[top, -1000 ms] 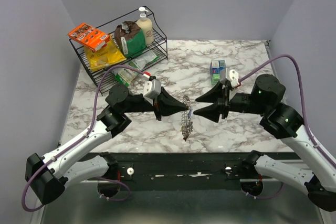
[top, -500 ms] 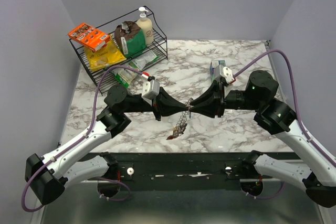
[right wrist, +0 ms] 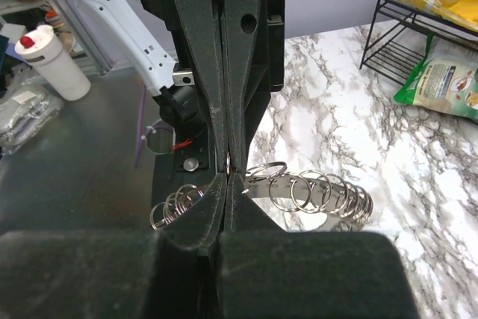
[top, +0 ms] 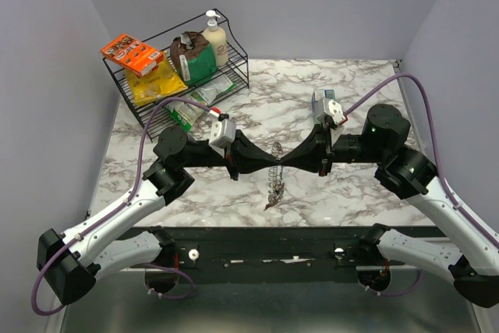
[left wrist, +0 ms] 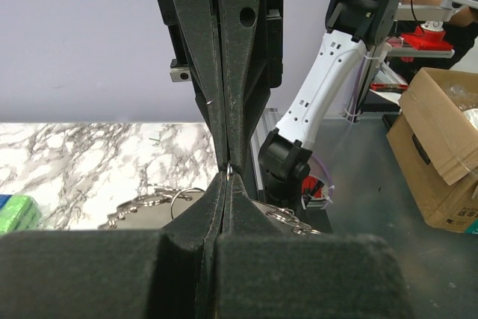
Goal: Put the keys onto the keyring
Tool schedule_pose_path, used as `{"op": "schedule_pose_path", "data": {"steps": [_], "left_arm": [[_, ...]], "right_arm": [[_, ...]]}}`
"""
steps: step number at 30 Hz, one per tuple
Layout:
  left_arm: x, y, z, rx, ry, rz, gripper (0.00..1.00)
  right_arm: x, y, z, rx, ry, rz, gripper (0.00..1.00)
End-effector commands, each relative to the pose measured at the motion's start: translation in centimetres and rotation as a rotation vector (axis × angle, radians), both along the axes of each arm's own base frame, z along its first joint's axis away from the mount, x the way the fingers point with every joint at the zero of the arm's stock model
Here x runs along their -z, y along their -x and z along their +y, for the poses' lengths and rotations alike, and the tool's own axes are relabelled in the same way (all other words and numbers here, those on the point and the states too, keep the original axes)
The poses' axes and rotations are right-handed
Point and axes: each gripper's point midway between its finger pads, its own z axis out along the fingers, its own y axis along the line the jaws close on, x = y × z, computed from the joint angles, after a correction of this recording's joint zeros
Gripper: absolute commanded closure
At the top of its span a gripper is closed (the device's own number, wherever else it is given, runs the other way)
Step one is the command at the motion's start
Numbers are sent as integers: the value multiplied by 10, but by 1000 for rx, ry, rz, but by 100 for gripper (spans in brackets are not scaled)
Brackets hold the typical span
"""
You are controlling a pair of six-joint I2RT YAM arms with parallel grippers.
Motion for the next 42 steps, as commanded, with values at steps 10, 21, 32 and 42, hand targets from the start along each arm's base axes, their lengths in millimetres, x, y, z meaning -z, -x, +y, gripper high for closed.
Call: {"op": "schedule_pose_path", "data": {"steps": [10, 21, 32, 42], "left_arm": [[-17, 1, 4, -27, 30, -56, 100], [-4, -26, 6, -169, -104, -43, 99], [5, -39, 8, -226, -204, -54, 90], [13, -46, 11, -258, -267, -62, 100]], "right_arm": [[4, 4, 3, -30, 8, 26, 100], [8, 1, 1, -6, 31, 30, 99], [13, -3, 1, 9, 54, 33, 100], [17, -6, 1, 22, 65, 40, 100]]}}
